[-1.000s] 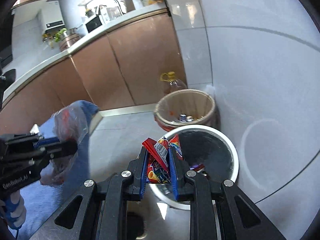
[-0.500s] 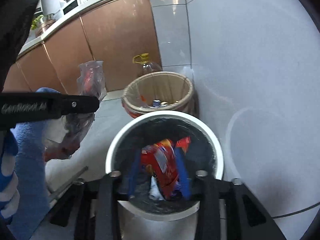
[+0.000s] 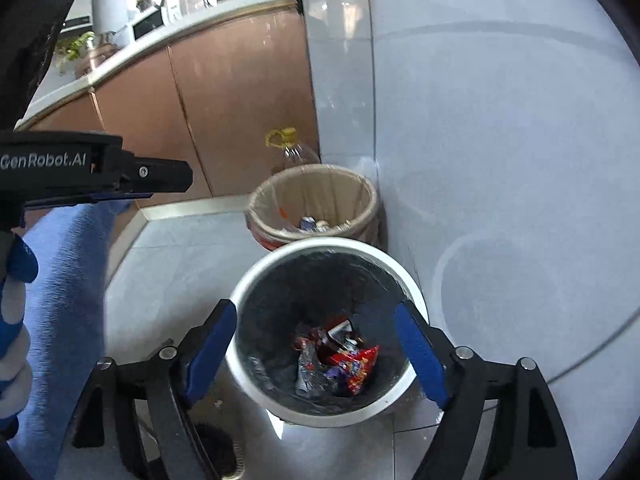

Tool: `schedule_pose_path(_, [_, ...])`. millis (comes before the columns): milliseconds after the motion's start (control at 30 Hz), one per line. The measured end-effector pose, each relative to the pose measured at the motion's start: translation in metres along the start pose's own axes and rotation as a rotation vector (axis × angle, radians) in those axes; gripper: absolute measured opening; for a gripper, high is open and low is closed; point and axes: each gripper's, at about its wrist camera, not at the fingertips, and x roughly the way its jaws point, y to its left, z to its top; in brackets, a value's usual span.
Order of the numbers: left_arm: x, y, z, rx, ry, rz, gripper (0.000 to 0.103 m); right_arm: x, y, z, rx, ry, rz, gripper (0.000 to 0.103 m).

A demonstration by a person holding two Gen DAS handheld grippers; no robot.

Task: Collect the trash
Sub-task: 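Open the right tool over the bin while the left tool releases the clear wrapper, then move both open tools back over the table toward the tissues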

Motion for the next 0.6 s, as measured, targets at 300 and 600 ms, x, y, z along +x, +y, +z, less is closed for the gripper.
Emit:
schedule_pose_path(300, [-0.121, 0.016, -0.037, -0.014, -0.229, 0.190, 0.039, -0.087, 0.040, 0.017, -0.040, -0.189, 0.010, 0.098])
schedule_pose_path(600, [-0.224, 0.038, -0.079, -0.029, -0.374, 0.305, 0.039, -0.176, 0.080, 0.025, -0.082, -0.427, 0.041, 0.103])
